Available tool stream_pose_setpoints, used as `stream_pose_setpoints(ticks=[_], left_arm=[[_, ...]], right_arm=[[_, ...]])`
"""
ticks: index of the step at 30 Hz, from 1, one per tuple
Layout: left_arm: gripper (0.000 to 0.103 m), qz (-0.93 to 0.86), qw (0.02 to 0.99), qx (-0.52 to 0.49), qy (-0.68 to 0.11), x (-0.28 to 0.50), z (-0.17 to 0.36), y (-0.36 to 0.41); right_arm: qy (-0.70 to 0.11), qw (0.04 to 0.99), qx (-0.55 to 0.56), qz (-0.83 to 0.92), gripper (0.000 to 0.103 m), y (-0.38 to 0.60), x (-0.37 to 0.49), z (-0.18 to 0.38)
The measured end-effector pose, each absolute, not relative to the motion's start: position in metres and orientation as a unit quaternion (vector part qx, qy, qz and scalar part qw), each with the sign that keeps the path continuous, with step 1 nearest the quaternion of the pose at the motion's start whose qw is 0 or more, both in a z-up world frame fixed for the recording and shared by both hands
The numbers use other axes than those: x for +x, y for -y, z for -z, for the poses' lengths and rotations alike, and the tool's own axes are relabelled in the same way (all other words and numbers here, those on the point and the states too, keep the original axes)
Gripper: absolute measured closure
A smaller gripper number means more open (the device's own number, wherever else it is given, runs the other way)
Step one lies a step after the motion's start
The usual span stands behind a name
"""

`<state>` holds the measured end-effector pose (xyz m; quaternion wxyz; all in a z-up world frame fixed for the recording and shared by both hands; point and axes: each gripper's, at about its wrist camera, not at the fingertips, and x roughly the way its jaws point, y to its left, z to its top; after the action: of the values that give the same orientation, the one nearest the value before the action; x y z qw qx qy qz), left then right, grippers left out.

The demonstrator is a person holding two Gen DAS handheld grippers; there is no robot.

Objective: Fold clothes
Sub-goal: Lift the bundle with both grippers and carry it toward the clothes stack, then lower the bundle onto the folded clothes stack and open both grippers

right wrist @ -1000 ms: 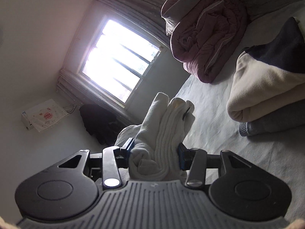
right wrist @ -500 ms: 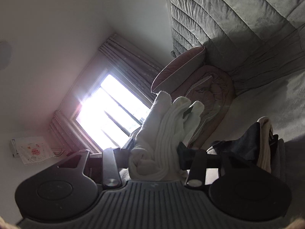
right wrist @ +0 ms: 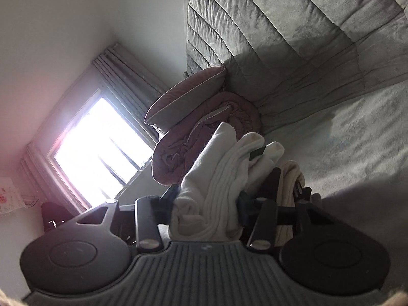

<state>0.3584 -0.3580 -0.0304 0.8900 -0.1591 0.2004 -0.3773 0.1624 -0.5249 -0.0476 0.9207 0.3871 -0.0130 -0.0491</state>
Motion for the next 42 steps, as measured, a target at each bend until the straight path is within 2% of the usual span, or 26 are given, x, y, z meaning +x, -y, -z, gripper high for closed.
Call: stream_pose_setpoints(ticks=[2, 4, 9, 10, 12, 16, 21, 24, 26, 33, 35, 36, 40, 42], left_arm=[[0.053, 0.368, 0.895, -0.163, -0.193, 0.355, 0.031, 0.356], [0.053, 0.356, 0.9, -0.174, -0.184, 0.352, 0.027, 0.349], [0.053, 0.325, 0.918, -0.19, -0.127, 0.329, 0.01, 0.328], [0.054, 0.327, 0.917, -0.192, -0.12, 0.325, 0.009, 0.326], [0.055, 0.341, 0.912, -0.192, -0.121, 0.319, 0.009, 0.324], [0.055, 0.342, 0.917, -0.142, -0.145, 0.314, 0.024, 0.338], [0.052, 0.33, 0.925, -0.121, -0.141, 0.298, 0.017, 0.325], [0.047, 0.306, 0.933, -0.109, -0.156, 0.286, 0.01, 0.312], [0.045, 0.292, 0.936, -0.099, -0.173, 0.279, 0.005, 0.303], [0.041, 0.244, 0.938, -0.05, -0.24, 0.251, -0.012, 0.273], [0.04, 0.231, 0.935, -0.043, -0.267, 0.243, -0.018, 0.264], [0.04, 0.226, 0.933, -0.038, -0.276, 0.238, -0.022, 0.259], [0.023, 0.206, 0.931, -0.021, -0.3, 0.213, -0.036, 0.24], [0.018, 0.197, 0.932, -0.02, -0.304, 0.197, -0.043, 0.227]], right_arm=[[0.017, 0.924, 0.379, 0.052, 0.045, 0.525, 0.16, 0.046], [0.029, 0.927, 0.371, 0.051, 0.042, 0.525, 0.155, 0.041], [0.069, 0.939, 0.325, 0.089, 0.041, 0.518, 0.138, 0.024], [0.078, 0.942, 0.311, 0.094, 0.044, 0.514, 0.136, 0.02], [0.09, 0.95, 0.283, 0.1, 0.057, 0.507, 0.133, 0.013], [0.062, 0.967, 0.226, 0.101, 0.067, 0.491, 0.144, 0.012], [0.052, 0.965, 0.236, 0.1, 0.067, 0.495, 0.149, 0.018], [0.06, 0.966, 0.233, 0.097, 0.064, 0.492, 0.145, 0.012], [0.057, 0.968, 0.227, 0.094, 0.056, 0.488, 0.146, 0.009], [0.044, 0.977, 0.184, 0.094, 0.041, 0.467, 0.142, -0.009], [0.03, 0.979, 0.173, 0.107, 0.031, 0.461, 0.138, -0.014], [0.022, 0.979, 0.171, 0.11, 0.03, 0.46, 0.136, -0.017], [-0.025, 0.971, 0.205, 0.119, 0.028, 0.454, 0.124, -0.028], [-0.052, 0.967, 0.224, 0.114, 0.024, 0.449, 0.117, -0.038]])
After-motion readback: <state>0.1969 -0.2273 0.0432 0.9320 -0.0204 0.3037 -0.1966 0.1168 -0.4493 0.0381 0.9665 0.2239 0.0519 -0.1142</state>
